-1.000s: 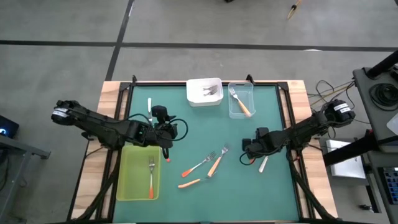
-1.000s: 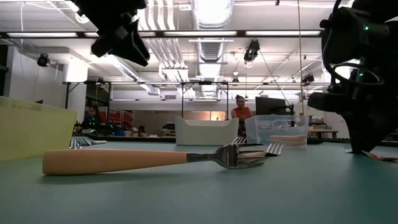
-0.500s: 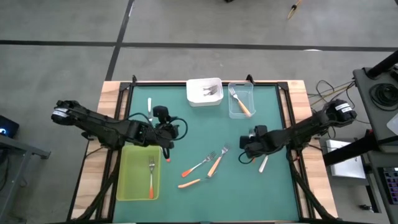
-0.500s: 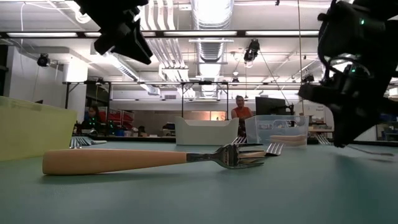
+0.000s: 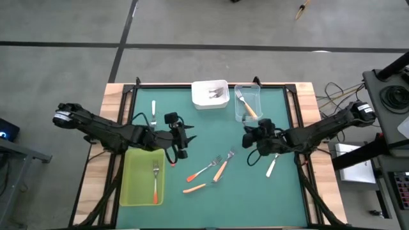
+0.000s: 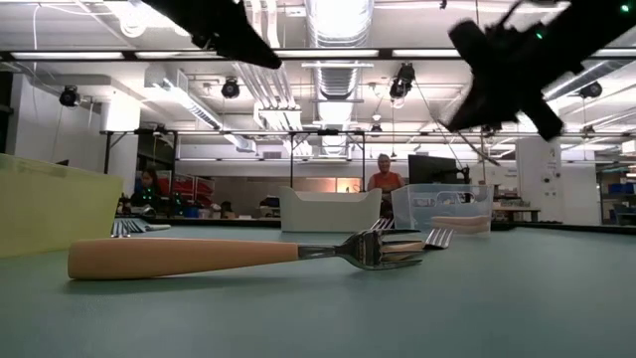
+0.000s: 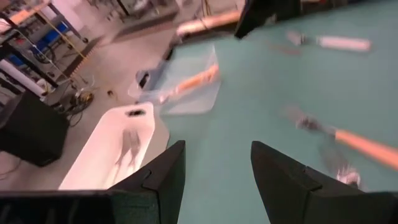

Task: Sort silverware by color (type)
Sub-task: Put the orange fork into the yellow bin

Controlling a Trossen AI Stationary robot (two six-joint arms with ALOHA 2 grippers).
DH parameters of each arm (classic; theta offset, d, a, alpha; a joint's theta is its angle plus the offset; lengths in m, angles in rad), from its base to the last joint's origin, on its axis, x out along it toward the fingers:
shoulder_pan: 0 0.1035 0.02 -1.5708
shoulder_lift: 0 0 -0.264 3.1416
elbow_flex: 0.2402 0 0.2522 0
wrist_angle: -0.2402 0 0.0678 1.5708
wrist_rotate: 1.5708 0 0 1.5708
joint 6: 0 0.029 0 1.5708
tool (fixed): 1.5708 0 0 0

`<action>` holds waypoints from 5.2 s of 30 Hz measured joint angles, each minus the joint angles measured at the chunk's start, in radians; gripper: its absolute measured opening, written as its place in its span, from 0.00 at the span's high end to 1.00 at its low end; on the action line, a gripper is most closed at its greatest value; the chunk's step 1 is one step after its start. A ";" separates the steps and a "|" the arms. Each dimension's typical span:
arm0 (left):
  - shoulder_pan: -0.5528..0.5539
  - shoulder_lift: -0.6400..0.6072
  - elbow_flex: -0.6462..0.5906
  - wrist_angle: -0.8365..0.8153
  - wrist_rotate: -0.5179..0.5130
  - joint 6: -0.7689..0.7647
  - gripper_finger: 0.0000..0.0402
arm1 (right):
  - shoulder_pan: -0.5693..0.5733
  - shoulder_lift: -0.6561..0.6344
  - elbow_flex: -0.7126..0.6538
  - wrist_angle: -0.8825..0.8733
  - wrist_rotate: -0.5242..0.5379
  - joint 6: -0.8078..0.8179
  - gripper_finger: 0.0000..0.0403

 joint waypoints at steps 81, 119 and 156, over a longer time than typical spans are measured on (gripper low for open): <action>0.040 0.358 0.083 0.873 -0.156 0.124 1.00 | -0.025 0.529 0.116 1.315 0.091 -1.470 0.58; -0.238 -0.100 0.507 -1.111 0.181 -0.969 1.00 | 0.029 0.483 0.154 1.313 0.087 -1.561 0.50; -0.353 -0.193 -0.054 -0.976 0.412 -1.160 1.00 | -0.002 0.483 0.154 1.188 0.087 -1.512 0.50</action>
